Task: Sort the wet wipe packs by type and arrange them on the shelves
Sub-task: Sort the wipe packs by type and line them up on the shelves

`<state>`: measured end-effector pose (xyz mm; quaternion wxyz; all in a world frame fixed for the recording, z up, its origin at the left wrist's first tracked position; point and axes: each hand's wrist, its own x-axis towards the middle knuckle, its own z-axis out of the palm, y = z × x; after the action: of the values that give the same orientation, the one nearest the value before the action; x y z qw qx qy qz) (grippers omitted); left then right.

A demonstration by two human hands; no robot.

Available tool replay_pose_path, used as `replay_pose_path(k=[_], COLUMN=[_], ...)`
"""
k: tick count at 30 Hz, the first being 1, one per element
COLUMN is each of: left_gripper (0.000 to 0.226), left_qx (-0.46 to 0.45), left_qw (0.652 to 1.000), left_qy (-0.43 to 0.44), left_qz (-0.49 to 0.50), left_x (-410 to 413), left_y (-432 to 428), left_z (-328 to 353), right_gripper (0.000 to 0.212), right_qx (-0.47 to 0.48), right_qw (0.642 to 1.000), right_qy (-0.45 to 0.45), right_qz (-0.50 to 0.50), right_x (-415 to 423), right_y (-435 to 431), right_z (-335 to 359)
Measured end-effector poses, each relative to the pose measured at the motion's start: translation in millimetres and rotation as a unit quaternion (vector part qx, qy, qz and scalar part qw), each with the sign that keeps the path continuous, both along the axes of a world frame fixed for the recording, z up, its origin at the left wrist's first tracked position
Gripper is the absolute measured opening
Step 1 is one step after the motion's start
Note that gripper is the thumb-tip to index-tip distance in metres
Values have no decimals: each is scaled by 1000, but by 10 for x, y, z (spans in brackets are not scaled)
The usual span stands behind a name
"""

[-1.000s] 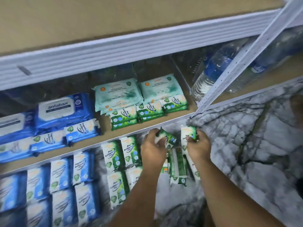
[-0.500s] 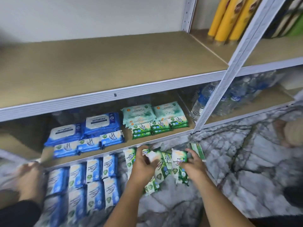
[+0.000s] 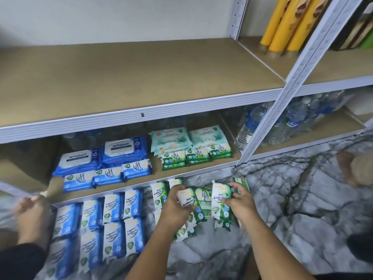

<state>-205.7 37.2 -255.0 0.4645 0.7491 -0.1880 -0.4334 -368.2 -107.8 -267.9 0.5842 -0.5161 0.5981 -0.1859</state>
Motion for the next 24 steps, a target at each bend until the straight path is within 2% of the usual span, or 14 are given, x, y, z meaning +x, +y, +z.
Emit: replay_pose_path(k=[6, 12, 17, 21, 24], left_gripper=[62, 58, 58, 56, 59], left_qx=[31, 79, 111, 124, 132], left_qw=[999, 996, 989, 989, 988], left_qy=[-42, -29, -84, -69, -54], left_qz=[6, -36, -48, -45, -67], left_x=[124, 218, 204, 84, -91], left_y=[-445, -1120, -1529, -1604, -1513], left_z=[-321, -889, -1434, -1641, -1675], right_gripper=[53, 52, 52, 52, 58], right_qx=[-14, -12, -12, 15, 54], right_qw=[1000, 999, 997, 996, 989], right_qy=[4, 42, 64, 81, 130], right_qz=[-14, -22, -50, -12, 43], right_x=[115, 327, 499, 515, 433], right_y=[-396, -885, -1174, -1307, -1308], right_z=[-333, -893, -1313, -1522, -1555])
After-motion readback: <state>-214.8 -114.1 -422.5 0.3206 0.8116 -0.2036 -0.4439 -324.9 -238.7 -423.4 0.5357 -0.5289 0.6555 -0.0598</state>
